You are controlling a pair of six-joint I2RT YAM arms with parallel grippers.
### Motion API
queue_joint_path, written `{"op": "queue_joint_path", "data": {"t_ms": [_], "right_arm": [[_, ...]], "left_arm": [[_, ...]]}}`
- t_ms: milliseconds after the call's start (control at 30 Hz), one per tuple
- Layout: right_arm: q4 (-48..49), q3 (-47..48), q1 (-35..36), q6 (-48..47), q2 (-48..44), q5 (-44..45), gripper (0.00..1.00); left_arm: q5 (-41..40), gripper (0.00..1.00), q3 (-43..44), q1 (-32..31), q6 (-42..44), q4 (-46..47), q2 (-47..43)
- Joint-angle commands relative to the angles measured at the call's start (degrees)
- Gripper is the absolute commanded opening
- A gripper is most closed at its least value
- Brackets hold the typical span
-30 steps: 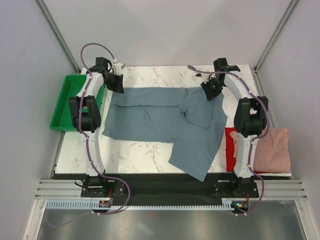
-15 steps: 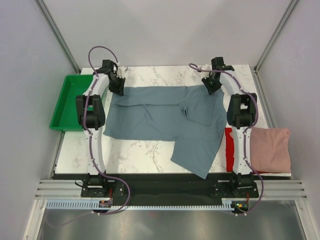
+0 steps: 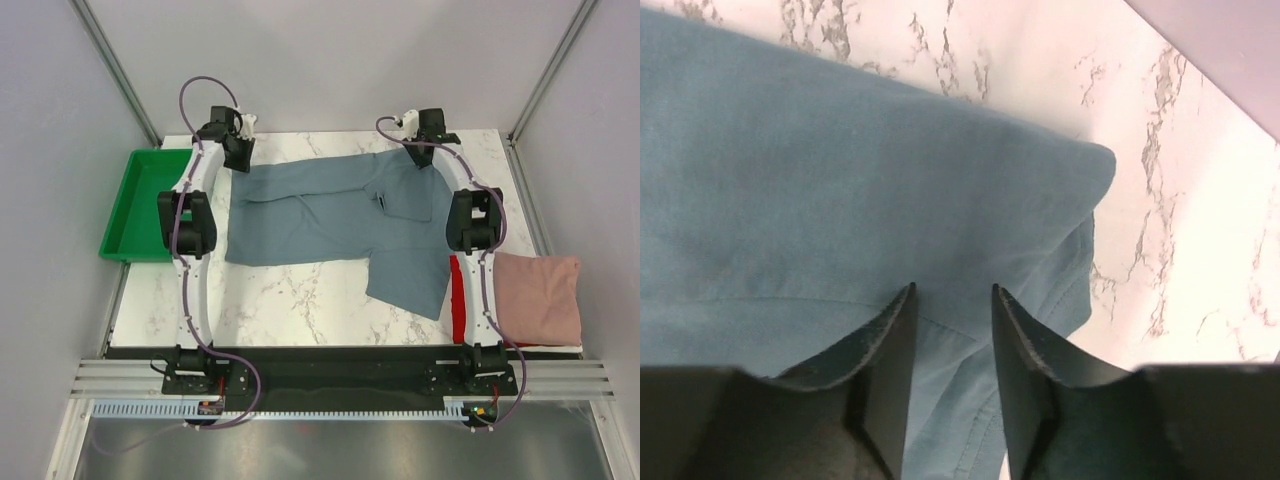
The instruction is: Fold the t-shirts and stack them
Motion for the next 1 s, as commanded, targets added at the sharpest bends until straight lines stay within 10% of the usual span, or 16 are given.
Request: {"op": "queue_joint_path", "data": {"t_ms": [0,367,967], "right_arm": [[5.64,-4.34,0.26,3.05,-11.95,-0.02,0.45],[-8.47,-20.26,1.04,1.13,-27.65,-32.36,0.58],[-17.27,-19.13,9.74,-2.38,-15.78,-28.76,0.41]], "left_arm": [[-3.67,0.36,-1.59,0.55,-4.84,2.76,-11.67],[6.23,0.5,-27.51,2.48,-22.43,-3.66,-25.31],[4.23,0.48,-26.39,3.26,-20.32,-2.96,-22.77]]}}
